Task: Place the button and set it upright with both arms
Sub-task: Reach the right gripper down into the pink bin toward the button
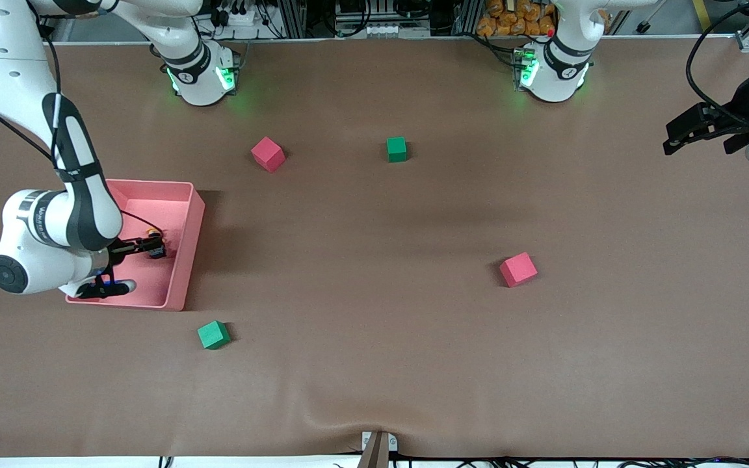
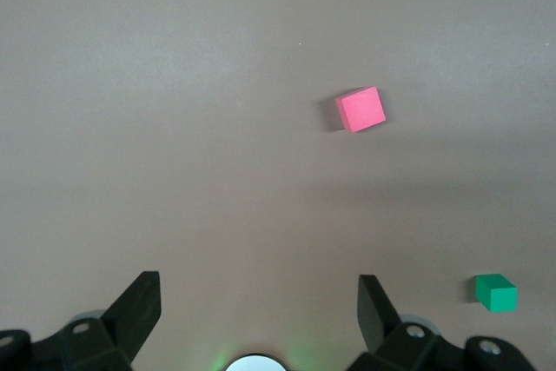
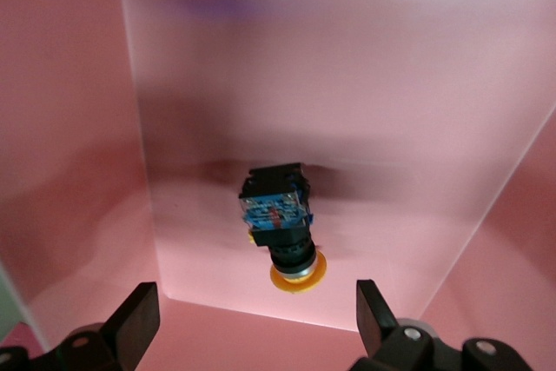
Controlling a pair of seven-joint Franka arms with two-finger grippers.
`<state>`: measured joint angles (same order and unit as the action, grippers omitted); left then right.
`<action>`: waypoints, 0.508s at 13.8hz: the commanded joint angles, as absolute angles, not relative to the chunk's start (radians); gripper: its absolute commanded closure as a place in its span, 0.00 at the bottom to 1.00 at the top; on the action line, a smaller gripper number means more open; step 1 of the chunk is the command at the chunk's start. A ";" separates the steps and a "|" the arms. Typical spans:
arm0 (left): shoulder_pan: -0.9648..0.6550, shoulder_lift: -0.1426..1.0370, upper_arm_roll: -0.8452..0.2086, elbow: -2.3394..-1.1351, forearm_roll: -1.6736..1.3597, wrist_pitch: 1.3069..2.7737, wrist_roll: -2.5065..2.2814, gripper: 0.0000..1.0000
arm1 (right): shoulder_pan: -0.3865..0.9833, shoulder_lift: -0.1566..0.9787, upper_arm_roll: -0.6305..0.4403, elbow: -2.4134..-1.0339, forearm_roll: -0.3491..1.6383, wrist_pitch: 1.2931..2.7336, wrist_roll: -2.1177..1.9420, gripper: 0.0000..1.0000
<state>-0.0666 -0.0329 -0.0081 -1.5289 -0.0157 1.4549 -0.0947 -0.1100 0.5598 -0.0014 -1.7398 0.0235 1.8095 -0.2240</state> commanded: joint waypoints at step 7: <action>-0.057 -0.026 -0.015 -1.514 -0.002 1.462 -0.080 0.00 | -0.110 0.569 -0.021 -1.836 0.032 1.897 -0.250 0.00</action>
